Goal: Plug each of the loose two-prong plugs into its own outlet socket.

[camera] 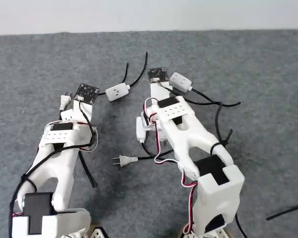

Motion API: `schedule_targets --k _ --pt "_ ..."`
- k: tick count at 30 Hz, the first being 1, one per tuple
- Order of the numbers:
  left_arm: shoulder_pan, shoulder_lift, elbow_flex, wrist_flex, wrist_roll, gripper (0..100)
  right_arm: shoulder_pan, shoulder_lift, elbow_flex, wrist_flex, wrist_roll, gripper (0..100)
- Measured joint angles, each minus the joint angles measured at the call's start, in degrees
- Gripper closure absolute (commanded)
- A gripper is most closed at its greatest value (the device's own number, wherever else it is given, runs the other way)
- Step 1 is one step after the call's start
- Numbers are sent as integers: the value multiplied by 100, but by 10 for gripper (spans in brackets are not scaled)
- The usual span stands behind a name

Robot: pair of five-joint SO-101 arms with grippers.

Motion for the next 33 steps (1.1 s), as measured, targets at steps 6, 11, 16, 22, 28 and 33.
schedule_targets --k 6,11,16,22,28,33 --pt "0 0 0 0 0 987 9 123 -9 343 0 867" --pt "0 0 0 0 0 987 18 185 -79 413 0 950" --pt "0 0 0 0 0 987 97 193 -88 422 88 993" --pt "0 0 0 0 0 987 211 193 -97 457 114 991" --pt "0 0 0 0 0 987 501 -211 -149 1090 132 991" --pt "0 0 0 0 0 987 730 -1319 -149 1820 273 991"
